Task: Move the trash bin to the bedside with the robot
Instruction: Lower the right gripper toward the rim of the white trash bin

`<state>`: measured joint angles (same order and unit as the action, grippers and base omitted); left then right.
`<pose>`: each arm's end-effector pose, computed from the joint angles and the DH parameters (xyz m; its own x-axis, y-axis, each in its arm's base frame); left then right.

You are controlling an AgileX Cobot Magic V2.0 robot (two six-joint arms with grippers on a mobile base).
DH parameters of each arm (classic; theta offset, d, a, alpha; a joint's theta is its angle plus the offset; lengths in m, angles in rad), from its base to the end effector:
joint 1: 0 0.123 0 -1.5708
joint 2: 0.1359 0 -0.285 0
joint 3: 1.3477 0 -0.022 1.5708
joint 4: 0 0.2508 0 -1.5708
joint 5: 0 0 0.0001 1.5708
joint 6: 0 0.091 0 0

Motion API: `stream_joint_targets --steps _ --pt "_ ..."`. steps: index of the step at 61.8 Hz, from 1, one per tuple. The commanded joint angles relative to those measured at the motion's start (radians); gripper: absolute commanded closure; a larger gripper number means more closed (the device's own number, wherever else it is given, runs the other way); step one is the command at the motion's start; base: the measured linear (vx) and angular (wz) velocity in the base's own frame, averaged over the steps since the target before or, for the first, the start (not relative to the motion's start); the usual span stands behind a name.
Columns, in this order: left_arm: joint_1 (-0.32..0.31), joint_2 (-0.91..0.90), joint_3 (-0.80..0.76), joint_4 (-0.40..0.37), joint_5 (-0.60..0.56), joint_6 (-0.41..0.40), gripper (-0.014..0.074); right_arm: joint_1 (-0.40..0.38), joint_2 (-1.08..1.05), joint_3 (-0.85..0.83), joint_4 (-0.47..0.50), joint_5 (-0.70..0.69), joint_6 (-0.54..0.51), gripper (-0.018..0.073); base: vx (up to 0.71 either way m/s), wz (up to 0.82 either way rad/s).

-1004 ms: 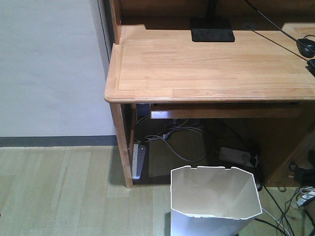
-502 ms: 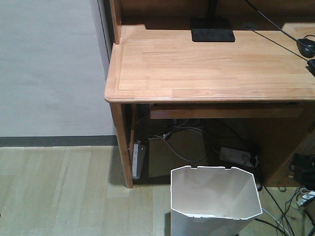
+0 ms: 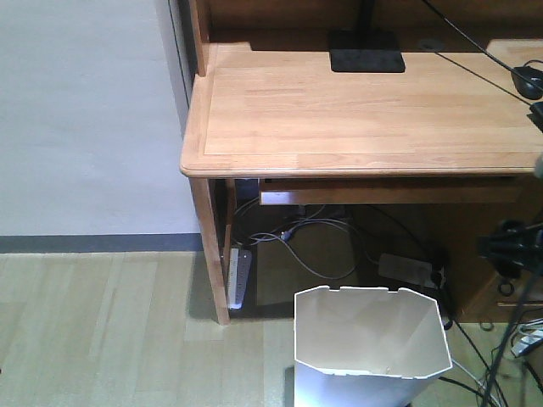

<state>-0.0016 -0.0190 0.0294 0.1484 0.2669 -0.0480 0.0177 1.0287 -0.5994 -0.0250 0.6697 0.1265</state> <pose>0.0546 0.0035 0.1804 -0.1889 0.0953 -0.9774 -0.0188 0.9947 0.1006 0.1792 0.0018 0.2442 -0.8437 0.0918 -0.5288 0.0810 0.9958 0.0435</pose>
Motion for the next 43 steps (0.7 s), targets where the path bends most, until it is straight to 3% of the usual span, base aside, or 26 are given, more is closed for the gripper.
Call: stream_joint_targets --steps 1,17,25,33,43 --pt "-0.006 -0.010 0.029 -0.001 -0.073 -0.008 0.0602 -0.005 0.102 -0.060 -0.006 -0.040 -0.015 0.0025 0.00 0.00" --pt "-0.006 -0.010 0.029 -0.001 -0.073 -0.008 0.0602 -0.021 0.357 -0.081 -0.016 -0.125 -0.025 0.0025 0.00 0.00" --pt "-0.006 -0.010 0.029 -0.001 -0.073 -0.008 0.0602 -0.101 0.489 -0.081 -0.014 -0.173 -0.035 0.0027 0.00 0.00" --pt "-0.006 -0.010 0.029 -0.001 -0.073 -0.008 0.0602 -0.187 0.606 -0.083 -0.014 -0.229 -0.127 0.0032 0.00 0.00" --pt "-0.006 -0.010 0.029 -0.001 -0.073 -0.008 0.0602 -0.242 0.775 -0.126 0.025 -0.278 -0.190 0.0032 0.00 0.00"
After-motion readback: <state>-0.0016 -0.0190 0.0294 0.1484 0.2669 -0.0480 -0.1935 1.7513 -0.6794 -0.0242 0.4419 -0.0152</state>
